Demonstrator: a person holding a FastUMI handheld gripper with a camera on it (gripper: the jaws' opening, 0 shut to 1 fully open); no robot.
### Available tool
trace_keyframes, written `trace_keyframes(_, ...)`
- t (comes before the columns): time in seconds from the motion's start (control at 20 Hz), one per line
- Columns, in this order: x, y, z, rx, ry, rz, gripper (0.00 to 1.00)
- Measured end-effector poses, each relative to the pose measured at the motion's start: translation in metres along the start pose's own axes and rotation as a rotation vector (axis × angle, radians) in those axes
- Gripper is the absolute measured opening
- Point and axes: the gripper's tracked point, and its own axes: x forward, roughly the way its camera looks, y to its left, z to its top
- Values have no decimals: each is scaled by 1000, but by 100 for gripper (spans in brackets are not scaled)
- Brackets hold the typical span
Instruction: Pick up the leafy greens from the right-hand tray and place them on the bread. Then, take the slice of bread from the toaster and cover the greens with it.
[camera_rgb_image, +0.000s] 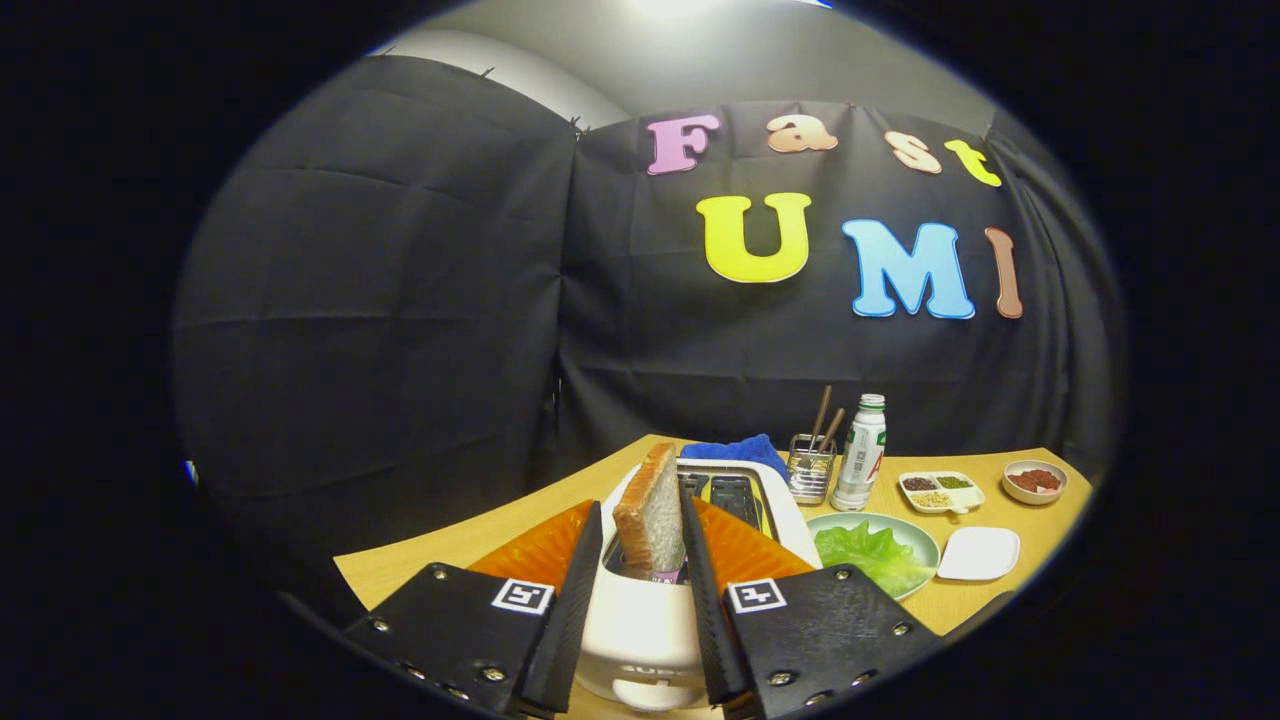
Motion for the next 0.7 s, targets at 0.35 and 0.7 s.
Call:
trace_keyframes(0.35,14,-2,-5,-26,27,-40,20)
trace_keyframes(0.7,12,-8,-3,-29,29,1,7)
